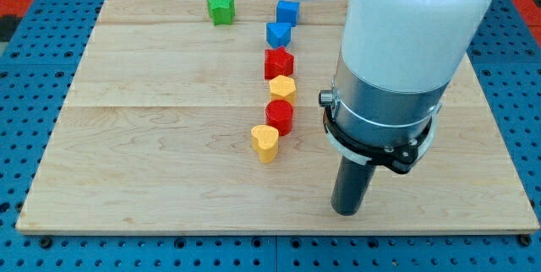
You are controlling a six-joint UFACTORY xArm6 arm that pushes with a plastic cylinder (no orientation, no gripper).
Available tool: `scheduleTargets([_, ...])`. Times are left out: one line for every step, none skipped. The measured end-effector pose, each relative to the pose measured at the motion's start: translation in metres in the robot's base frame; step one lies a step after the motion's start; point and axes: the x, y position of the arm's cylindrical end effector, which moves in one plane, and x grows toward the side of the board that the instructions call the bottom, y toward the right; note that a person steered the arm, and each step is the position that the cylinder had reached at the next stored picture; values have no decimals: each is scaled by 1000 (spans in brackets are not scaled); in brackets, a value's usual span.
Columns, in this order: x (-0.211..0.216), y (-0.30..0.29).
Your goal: Slide your arm to the bottom center
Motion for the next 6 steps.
scheduleTargets([2, 3])
scheduleTargets([2, 3])
scheduleTargets([7, -25])
scheduleTargets([14, -91])
scheduleTargets([14, -150])
scheduleTargets([-2, -183])
